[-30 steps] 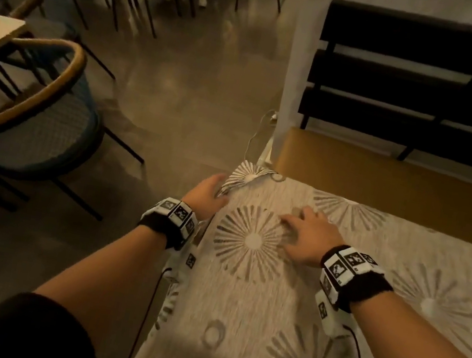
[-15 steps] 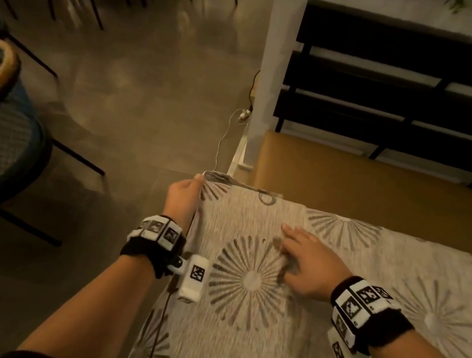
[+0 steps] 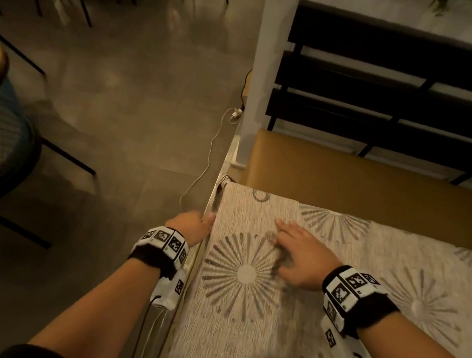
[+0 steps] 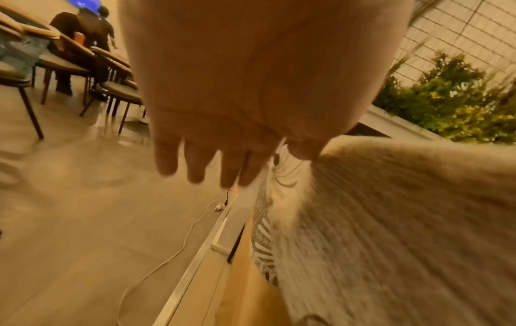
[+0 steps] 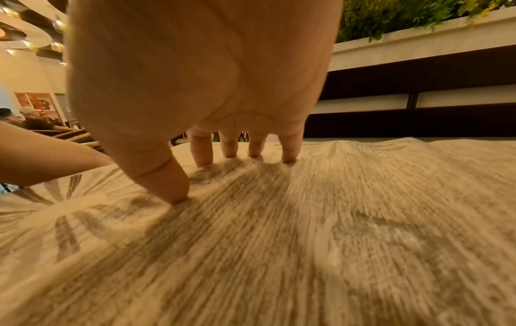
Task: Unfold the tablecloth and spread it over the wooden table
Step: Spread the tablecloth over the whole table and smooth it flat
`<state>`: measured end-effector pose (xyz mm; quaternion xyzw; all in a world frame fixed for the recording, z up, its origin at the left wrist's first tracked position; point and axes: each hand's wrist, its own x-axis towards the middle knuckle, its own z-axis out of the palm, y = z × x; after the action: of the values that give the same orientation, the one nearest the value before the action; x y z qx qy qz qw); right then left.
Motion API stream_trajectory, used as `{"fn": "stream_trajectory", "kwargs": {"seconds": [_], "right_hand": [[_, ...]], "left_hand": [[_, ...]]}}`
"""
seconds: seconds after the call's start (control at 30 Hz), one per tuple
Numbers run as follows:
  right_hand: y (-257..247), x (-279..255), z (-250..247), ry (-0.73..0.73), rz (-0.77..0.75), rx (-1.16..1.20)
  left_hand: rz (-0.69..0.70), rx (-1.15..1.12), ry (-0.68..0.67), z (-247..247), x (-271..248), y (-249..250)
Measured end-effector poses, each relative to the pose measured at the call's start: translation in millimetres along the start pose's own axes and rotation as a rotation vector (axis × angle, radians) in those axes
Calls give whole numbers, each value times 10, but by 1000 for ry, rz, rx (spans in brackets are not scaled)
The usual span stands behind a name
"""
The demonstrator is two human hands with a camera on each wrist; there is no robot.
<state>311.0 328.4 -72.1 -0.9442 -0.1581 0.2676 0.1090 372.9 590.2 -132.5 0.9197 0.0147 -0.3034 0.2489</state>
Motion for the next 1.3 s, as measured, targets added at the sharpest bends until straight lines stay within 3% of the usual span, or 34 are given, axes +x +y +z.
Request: {"fn": "stream_trajectory", "kwargs": {"seconds": [0.07, 0.13, 0.27, 0.47, 0.63, 0.77, 0.87, 0.93, 1.03, 1.13, 1.2, 1.3], "right_hand": [[-3, -2, -8, -9, 0, 2], [-7, -12, -21, -12, 2, 3], [-40, -53, -14, -16, 14, -30], [-31, -397, 17, 4, 72, 31], [255, -1070, 261, 84, 167, 137], [649, -1883, 584, 107, 329, 160], [965, -2540, 819, 123, 432, 180], [1201, -2979, 963, 169, 478, 192], [1538, -3670, 1212, 220, 570, 200], [1793, -4332, 1503, 190, 676, 223], [1925, -4700, 1695, 144, 662, 266], [2071, -5033, 1866, 82, 589, 263]], "left_hand": [[172, -155, 80, -1, -48, 87], [299, -115, 16, 19, -123, 213], [289, 282, 128, 60, -281, 418], [352, 353, 22, 140, -543, 479], [296, 502, -19, 183, -685, 618], [436, 588, 19, 510, -1015, 1183], [619, 447, -85, 930, -1391, 1748], [649, 215, -178, 1319, -1604, 2149], [518, -389, -353, 1992, -1903, 2827], [241, -812, -471, 2616, -2165, 3505], [122, -917, -478, 2996, -2268, 3895], [138, -825, -389, 3474, -2370, 4399]]}}
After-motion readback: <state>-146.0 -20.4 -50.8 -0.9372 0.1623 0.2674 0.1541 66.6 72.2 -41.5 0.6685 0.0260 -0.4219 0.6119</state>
